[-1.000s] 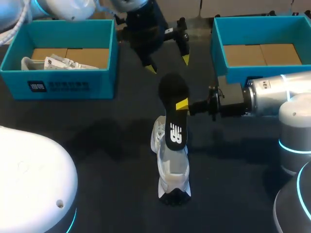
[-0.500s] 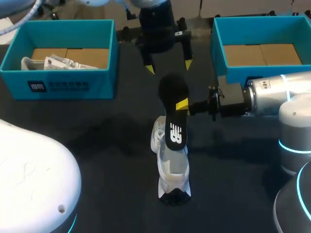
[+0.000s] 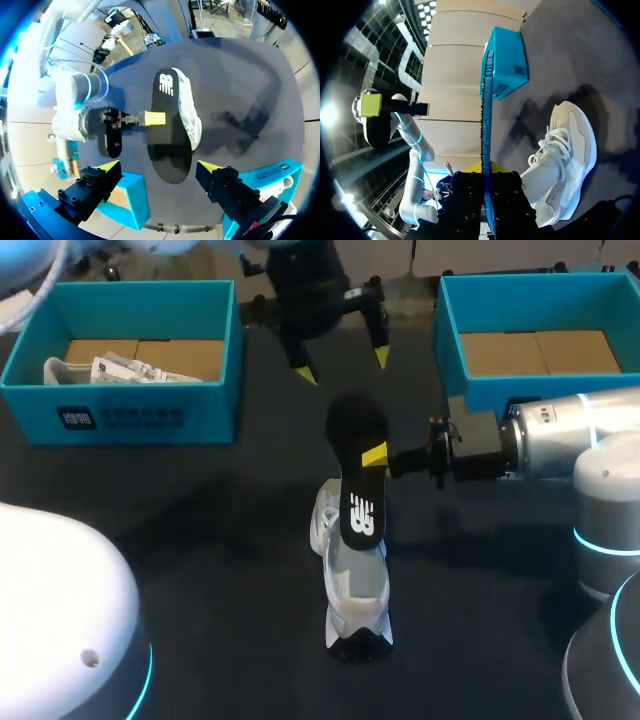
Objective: Take the shoe out of the shoebox, open the shoe tongue, remove and reinsert the insole, then place the shoe into the shoebox
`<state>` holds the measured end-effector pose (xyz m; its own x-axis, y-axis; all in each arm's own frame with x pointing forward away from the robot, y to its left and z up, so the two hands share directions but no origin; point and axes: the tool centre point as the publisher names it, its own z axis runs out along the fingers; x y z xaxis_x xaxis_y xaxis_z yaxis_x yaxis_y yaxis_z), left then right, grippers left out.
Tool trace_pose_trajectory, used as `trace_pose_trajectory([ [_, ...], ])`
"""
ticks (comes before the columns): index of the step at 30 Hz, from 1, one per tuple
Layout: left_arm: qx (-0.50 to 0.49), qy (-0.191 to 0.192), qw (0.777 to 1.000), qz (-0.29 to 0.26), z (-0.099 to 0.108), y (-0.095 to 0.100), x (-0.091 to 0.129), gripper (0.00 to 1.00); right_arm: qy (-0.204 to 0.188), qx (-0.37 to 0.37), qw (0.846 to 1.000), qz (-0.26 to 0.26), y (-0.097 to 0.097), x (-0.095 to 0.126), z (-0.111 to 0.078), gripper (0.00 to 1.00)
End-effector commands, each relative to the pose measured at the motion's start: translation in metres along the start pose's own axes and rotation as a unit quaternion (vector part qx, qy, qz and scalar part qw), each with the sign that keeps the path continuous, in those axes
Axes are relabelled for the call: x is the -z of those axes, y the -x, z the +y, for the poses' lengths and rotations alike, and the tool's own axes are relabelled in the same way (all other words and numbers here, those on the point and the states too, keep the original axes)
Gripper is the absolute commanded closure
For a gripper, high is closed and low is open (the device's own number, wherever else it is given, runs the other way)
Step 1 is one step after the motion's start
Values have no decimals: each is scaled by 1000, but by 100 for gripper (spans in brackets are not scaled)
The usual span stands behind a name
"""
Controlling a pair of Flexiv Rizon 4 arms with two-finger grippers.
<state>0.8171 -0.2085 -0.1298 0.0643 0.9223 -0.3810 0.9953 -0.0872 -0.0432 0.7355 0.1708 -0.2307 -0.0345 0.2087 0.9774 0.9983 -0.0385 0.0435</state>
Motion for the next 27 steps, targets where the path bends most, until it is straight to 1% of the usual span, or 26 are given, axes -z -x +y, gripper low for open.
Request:
trace_pose_trajectory([
  [1, -13, 41, 976, -212, -24, -34, 10, 0, 1, 0, 1000, -2, 0, -2, 0, 100],
  [2, -16, 42, 971, -233, -26, -37, 10, 0, 1, 0, 1000, -2, 0, -2, 0, 100],
  [3, -12, 51, 968, -246, -27, -39, 8, 0, 1, 0, 1000, -2, 0, -2, 0, 100],
  [4, -13, 49, 965, -258, -27, -41, 7, 0, 1, 0, 1000, -2, 0, -2, 0, 100],
  [5, -13, 59, 960, -272, -28, -44, 5, 0, 1, 0, 1000, -2, 0, -2, 0, 100],
  [7, -12, 63, 952, -299, -31, -47, 3, 0, 1, 0, 1000, -2, 0, -2, 0, 100],
  [12, -20, 74, 935, -346, -39, -56, 2, 0, 1, 0, 1000, -2, 0, -2, 0, 100],
  [17, -12, 77, 915, -396, -37, -66, 2, 0, 1, 0, 1000, -2, 0, -2, 0, 100],
  [20, -15, 65, 909, -411, -39, -64, -2, 0, 1, 0, 1000, -2, 0, -2, 0, 100],
  [24, -31, 76, 904, -419, -44, -60, -3, 0, 1, 0, 1000, -2, 0, -2, 0, 100],
  [27, -31, 76, 904, -419, -44, -60, -3, 0, 1, 0, 1000, -2, 0, -2, 0, 100],
])
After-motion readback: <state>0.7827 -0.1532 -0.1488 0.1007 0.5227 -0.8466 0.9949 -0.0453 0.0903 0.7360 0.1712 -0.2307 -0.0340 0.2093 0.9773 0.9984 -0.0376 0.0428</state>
